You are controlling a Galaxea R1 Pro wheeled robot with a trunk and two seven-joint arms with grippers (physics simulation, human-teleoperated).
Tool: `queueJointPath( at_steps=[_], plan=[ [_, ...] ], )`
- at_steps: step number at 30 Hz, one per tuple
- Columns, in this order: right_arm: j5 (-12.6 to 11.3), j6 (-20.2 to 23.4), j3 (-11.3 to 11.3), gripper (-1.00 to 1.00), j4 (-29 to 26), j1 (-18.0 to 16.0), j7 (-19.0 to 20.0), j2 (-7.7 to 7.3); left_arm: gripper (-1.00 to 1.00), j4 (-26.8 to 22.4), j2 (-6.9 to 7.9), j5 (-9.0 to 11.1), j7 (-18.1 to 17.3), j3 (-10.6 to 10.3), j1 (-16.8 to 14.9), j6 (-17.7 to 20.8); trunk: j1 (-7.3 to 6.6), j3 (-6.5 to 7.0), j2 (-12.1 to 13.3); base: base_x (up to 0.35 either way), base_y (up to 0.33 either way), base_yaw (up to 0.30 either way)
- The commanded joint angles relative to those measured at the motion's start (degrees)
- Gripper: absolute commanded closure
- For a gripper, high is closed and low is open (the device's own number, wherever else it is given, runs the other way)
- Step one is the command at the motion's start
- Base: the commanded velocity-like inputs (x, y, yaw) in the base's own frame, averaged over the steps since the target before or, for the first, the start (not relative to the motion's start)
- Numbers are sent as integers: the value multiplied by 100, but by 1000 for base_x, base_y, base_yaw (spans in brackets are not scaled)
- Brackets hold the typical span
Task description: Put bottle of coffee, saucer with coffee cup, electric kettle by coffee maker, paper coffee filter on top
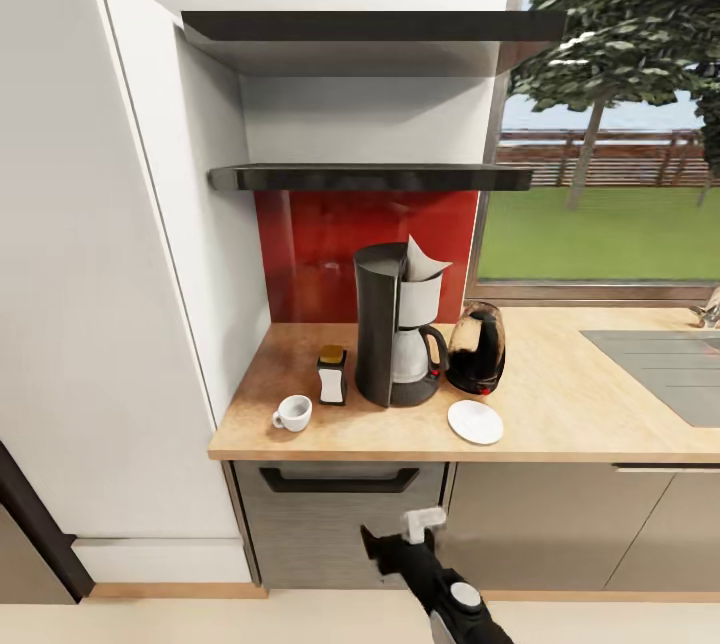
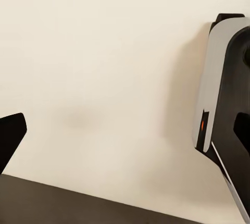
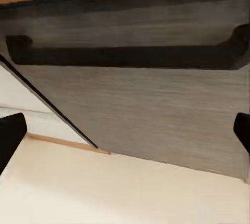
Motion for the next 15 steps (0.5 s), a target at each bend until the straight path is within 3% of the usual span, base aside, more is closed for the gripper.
queueJointPath(
  at_steps=[1, 9, 13, 15],
  plan=[
    [-26, 3, 3, -100, -120, -3, -3, 30, -100, -17, -6, -37, -24, 34, 0, 20, 3, -9, -9, 0, 0, 0],
    [82, 48, 12, -100, -1345, -3, -1226, 338, -100, -21, -6, -53, -22, 44, 0, 17, 3, -9, -9, 0, 47, 0],
    [88, 264, 15, -100, -1870, -3, -1465, 350, -100, -24, -4, -54, -22, 56, 0, 20, 3, -9, -9, 0, 257, 0],
    [89, 681, 12, -100, -2159, -9, -1527, 350, -100, -25, -5, -54, -24, 59, -2, 20, 3, -9, -9, 0, 294, 0]
  ],
)
